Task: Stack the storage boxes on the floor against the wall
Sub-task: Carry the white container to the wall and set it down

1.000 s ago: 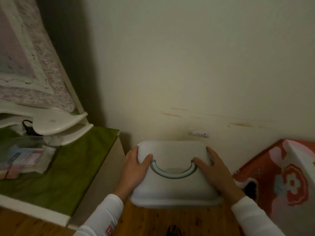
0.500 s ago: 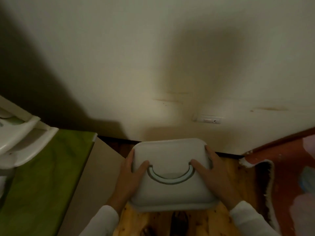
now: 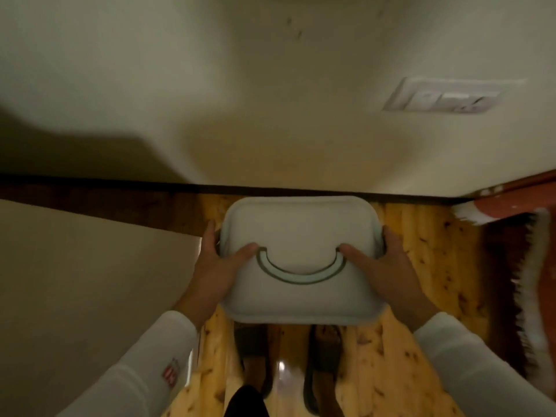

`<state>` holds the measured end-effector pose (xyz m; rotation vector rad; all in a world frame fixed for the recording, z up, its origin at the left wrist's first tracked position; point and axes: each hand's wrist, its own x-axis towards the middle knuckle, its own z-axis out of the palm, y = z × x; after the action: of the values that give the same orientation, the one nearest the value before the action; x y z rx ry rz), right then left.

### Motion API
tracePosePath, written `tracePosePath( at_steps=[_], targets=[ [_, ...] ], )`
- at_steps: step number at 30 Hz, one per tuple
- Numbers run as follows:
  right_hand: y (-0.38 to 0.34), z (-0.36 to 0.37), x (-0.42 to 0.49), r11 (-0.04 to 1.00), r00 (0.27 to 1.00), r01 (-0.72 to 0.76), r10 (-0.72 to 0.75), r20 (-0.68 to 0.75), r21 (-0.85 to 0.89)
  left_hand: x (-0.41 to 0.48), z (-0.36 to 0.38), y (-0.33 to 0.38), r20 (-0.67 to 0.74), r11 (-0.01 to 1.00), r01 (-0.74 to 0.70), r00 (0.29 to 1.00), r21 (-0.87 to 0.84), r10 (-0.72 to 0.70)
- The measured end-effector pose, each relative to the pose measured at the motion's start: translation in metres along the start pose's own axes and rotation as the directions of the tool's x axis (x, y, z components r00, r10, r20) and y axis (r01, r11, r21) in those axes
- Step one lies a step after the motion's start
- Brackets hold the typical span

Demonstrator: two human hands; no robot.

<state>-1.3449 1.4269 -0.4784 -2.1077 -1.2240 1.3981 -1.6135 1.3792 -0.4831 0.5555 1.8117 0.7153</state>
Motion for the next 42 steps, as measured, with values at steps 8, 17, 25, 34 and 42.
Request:
tracePosePath(
  at_steps=[8, 17, 25, 34, 42],
  targets=[
    [0.066, 0.069, 0.093, 1.000, 1.000, -0.026, 0.026, 0.003, 0.014, 0.113, 0.020, -0.071, 0.093, 0.998, 0.044, 0.995, -0.054, -0.039],
    [0.127, 0.118, 0.168, 0.998, 0.998, -0.060, 0.060, 0.029, -0.011, 0.199, 0.038, -0.121, 0.179, 0.998, 0.026, 0.984, -0.054, -0.016],
    [0.143, 0.141, 0.213, 0.994, 0.994, -0.105, 0.105, 0.038, -0.008, 0.242, 0.050, -0.137, 0.173, 0.994, 0.092, 0.982, -0.066, -0.080],
    [0.150, 0.158, 0.246, 0.994, 0.992, -0.108, 0.107, 0.060, 0.002, 0.273, 0.055, -0.151, 0.130, 0.985, 0.124, 0.986, -0.123, -0.108],
    [0.151, 0.166, 0.261, 0.994, 0.992, -0.111, 0.111, 0.051, -0.012, 0.289, 0.057, -0.155, 0.163, 0.985, 0.122, 0.981, -0.119, -0.102]
  ],
)
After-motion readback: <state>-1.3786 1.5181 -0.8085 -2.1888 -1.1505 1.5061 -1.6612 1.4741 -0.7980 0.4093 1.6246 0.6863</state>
